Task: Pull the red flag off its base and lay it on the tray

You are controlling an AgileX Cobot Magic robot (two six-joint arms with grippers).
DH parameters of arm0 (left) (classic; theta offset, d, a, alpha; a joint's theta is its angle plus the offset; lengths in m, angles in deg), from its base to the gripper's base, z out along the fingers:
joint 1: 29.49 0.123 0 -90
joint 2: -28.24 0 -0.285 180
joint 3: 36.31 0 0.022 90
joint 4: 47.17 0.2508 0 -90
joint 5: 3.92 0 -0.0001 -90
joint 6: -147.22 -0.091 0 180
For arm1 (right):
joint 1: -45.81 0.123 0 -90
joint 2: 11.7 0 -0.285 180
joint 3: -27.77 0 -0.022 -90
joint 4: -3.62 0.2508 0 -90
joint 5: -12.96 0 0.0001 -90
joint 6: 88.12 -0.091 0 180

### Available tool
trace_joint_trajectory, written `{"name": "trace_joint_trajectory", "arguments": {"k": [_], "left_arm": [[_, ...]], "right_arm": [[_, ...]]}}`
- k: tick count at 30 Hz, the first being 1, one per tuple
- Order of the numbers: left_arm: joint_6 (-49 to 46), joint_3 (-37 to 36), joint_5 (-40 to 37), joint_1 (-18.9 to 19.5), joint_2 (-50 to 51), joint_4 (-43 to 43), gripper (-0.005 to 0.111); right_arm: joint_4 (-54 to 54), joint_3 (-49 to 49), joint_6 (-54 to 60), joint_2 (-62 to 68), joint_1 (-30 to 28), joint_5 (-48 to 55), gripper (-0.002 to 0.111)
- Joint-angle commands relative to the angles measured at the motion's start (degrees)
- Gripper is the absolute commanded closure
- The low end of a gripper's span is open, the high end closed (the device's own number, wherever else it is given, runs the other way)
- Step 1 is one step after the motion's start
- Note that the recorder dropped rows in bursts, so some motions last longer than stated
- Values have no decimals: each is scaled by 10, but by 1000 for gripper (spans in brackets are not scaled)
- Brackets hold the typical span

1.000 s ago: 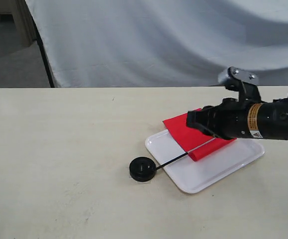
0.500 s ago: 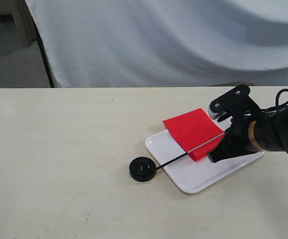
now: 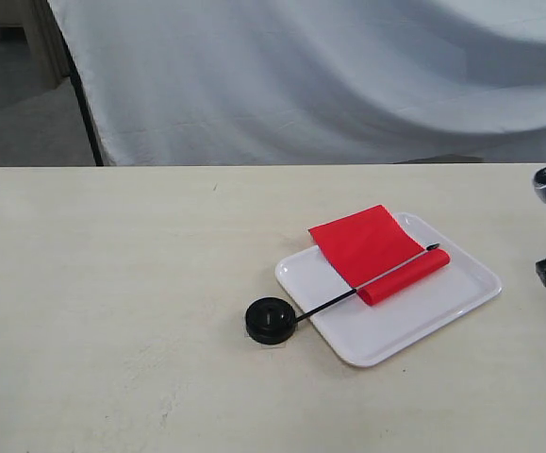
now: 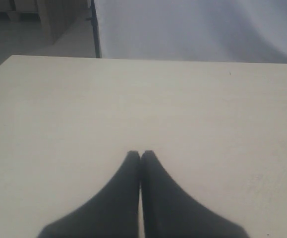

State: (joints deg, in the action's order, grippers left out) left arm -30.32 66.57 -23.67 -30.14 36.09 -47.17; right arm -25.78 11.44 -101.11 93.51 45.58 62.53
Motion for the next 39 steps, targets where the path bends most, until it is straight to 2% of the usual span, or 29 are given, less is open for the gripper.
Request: {"name": "trace_joint_trajectory", "arguments": {"k": [1, 3, 5, 11, 17, 24, 30, 39], "left_arm": [[-1, -1, 2, -4, -1, 0, 107], [-1, -1, 2, -4, -1, 0, 107], [-1, -1, 2, -4, -1, 0, 107], [-1, -1, 2, -4, -1, 0, 107], [-1, -1, 2, -4, -1, 0, 107], [-1, -1, 2, -4, -1, 0, 107], [-1, -1, 2, -4, -1, 0, 107], [-1, -1, 2, -4, -1, 0, 107]], "right_arm": [[307, 2, 212, -64, -98, 21, 109], [383, -22, 250, -113, -136, 1, 109], [411, -57, 257, -169, -162, -33, 109], [419, -183, 242, -343, -171, -183, 109], [420, -319, 240, -520, -131, -364, 109], [425, -453, 238, -843, -44, -522, 109], [424, -459, 257, -972, -35, -522, 109], [424, -459, 263, -974, -35, -525, 109]]}}
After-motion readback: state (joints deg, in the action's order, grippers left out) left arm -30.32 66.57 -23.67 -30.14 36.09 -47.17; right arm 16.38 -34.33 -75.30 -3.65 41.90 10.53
